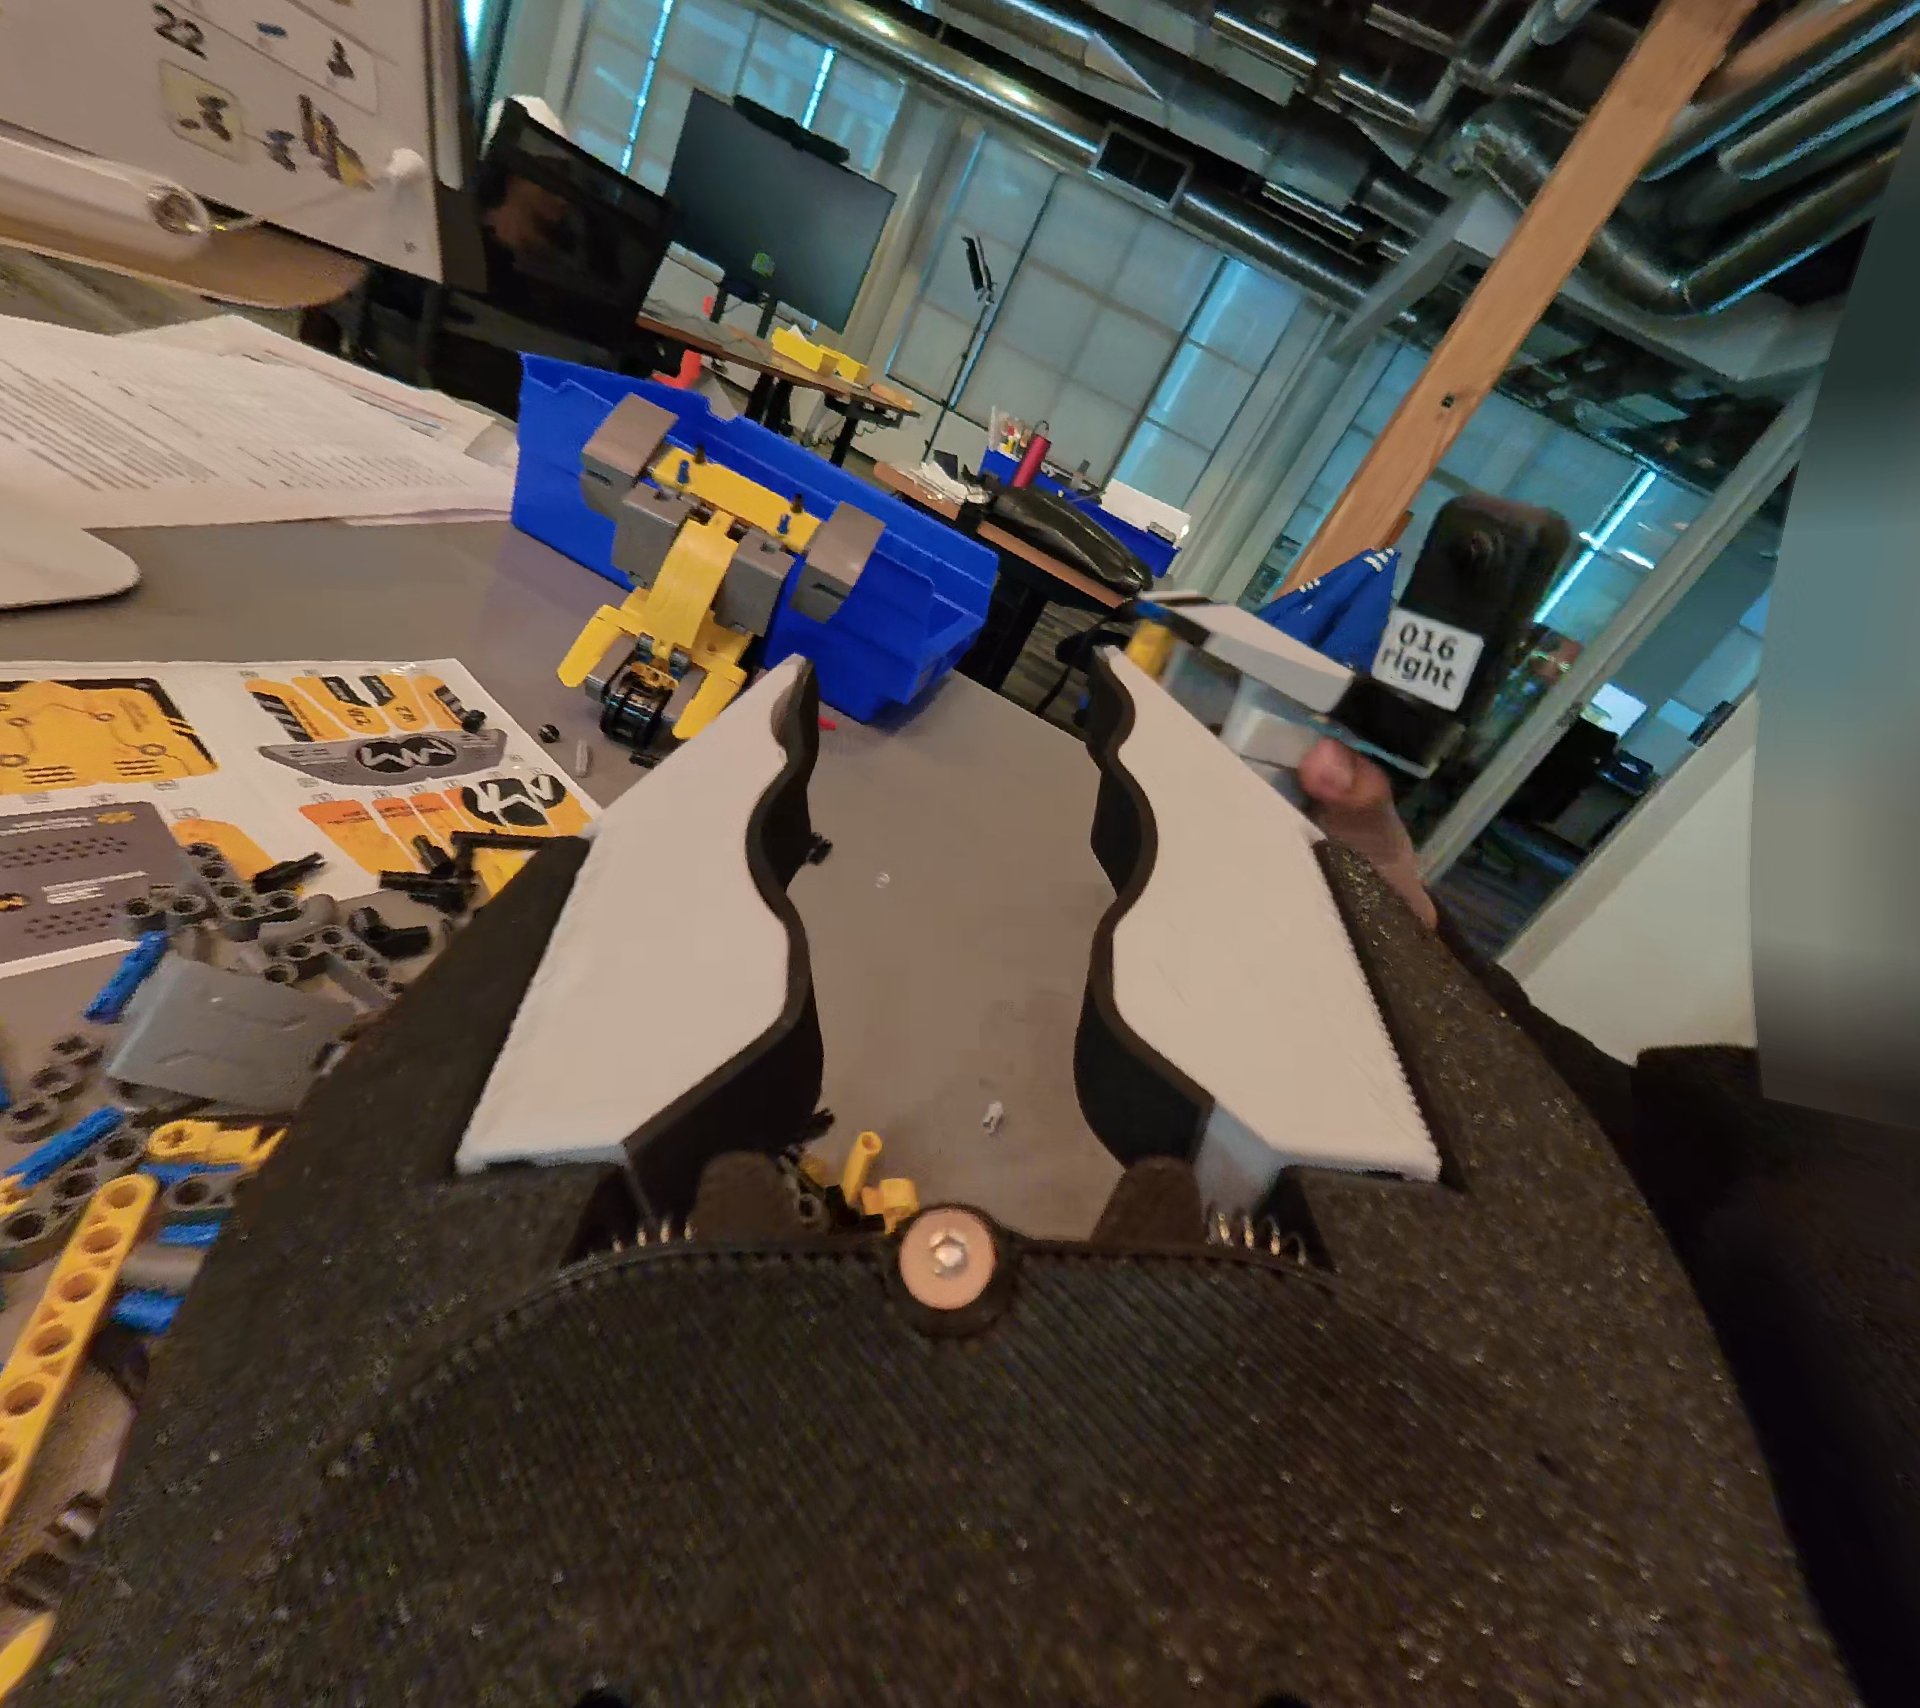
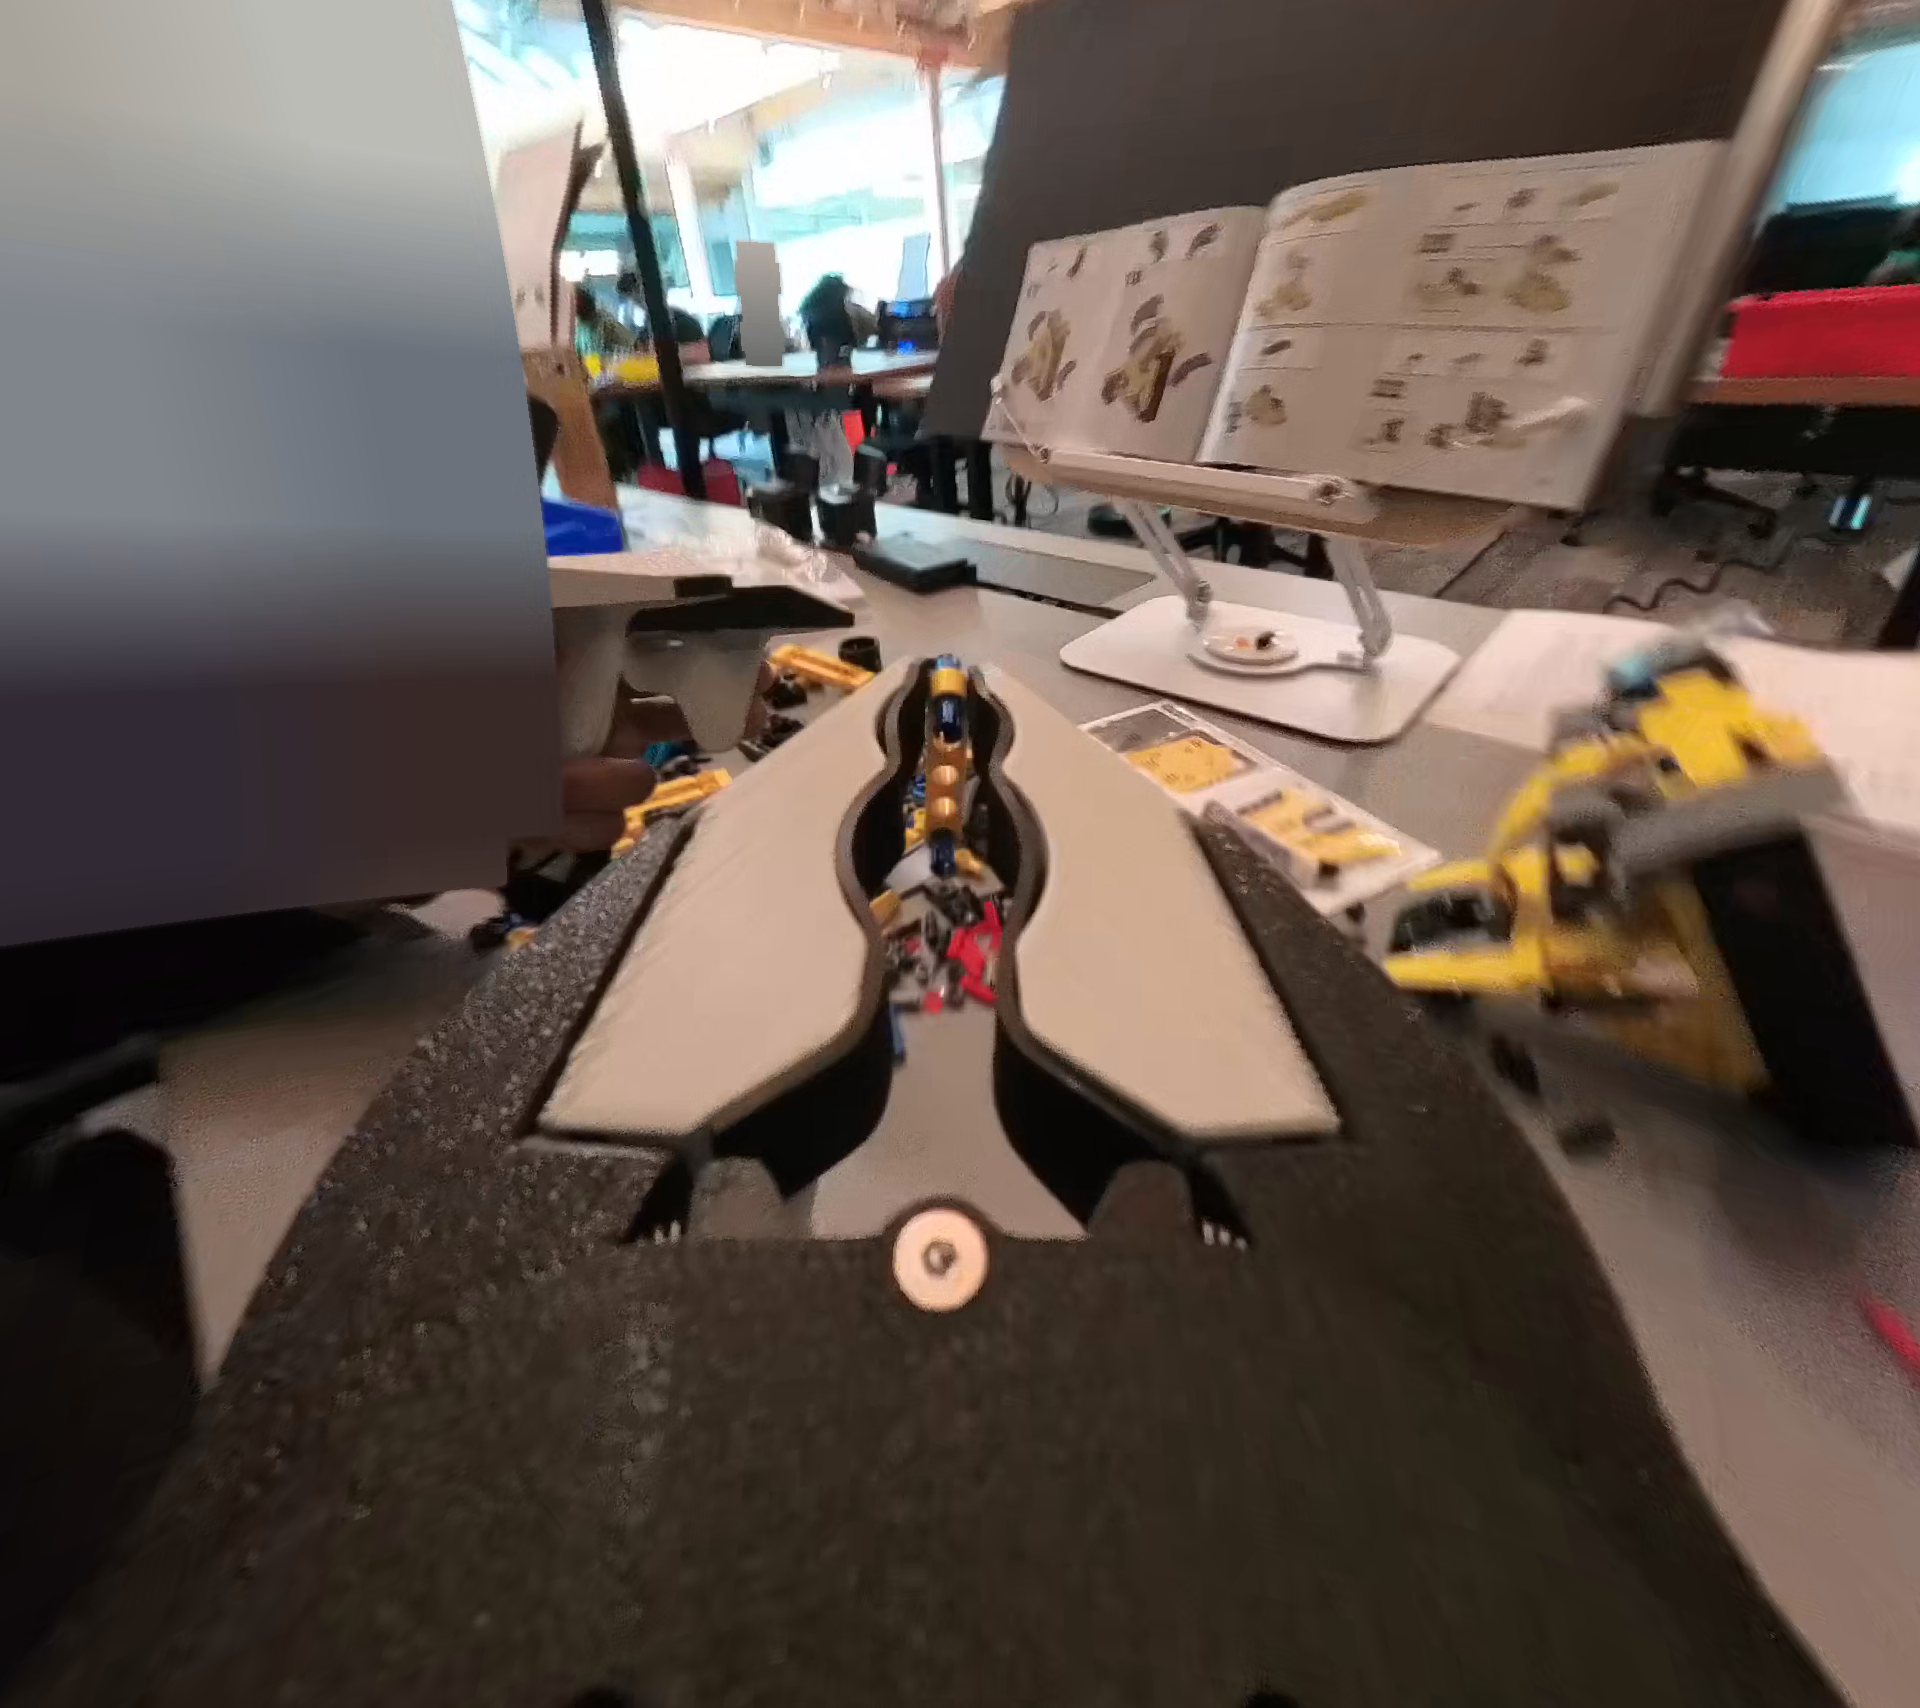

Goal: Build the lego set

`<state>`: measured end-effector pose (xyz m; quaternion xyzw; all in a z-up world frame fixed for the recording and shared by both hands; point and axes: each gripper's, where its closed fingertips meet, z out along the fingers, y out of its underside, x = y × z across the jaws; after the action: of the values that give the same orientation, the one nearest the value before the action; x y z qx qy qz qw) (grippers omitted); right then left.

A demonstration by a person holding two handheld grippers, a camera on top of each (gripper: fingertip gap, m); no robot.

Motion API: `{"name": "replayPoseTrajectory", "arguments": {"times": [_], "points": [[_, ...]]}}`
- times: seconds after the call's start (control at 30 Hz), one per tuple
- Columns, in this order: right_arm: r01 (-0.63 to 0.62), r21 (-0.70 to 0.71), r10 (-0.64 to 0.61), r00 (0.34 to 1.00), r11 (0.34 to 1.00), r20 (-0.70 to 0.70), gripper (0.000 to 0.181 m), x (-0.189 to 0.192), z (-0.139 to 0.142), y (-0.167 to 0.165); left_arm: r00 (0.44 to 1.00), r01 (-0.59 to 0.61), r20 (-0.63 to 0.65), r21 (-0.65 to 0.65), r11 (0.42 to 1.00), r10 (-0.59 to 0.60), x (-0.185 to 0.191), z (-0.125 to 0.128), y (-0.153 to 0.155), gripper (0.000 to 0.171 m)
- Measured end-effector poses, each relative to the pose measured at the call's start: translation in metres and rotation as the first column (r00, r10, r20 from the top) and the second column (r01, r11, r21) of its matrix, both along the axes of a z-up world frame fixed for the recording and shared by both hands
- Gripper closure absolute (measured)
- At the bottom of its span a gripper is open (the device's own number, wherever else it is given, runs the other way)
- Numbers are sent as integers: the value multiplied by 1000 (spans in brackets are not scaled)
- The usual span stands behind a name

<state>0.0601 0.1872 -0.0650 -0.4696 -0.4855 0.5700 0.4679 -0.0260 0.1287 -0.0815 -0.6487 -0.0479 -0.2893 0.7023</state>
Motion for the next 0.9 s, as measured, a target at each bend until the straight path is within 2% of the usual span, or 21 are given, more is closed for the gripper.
{"name": "replayPoseTrajectory", "arguments": {"times": [0.17, 0.27, 0.37, 0.5, 0.67, 0.8, 0.9], "points": [[-97, 212, 96, 995, 972, 13, 175, -92, 9, -25, 999, -26, 35, -4, 1000, 26, -19, 2, -6, 121], [-147, 221, 145, 989, 964, 25, 174, -125, -8, -22, 995, -9, 101, 5, 1000, 8, -24, 5, -10, 121], [-200, 115, 207, 977, 973, -50, 175, -118, -15, -22, 992, 21, 125, -3, 1000, -21, -22, 6, -12, 118], [-147, -87, 121, 960, 985, -252, 175, -96, 9, -8, 982, 102, 168, -56, 993, -92, -12, -3, -8, 113], [-300, -78, 268, 922, 951, -280, 175, -88, 13, -38, 967, 173, 203, -92, 981, -151, -1, -13, -5, 111], [-404, -142, 351, 888, 903, -297, 175, -86, 9, -54, 951, 252, 211, -100, 962, -227, 17, -15, -5, 112], [-400, -146, 351, 895, 905, -276, 181, -89, 5, -53, 954, 249, 200, -110, 962, -224, 20, -17, -5, 113]]}}
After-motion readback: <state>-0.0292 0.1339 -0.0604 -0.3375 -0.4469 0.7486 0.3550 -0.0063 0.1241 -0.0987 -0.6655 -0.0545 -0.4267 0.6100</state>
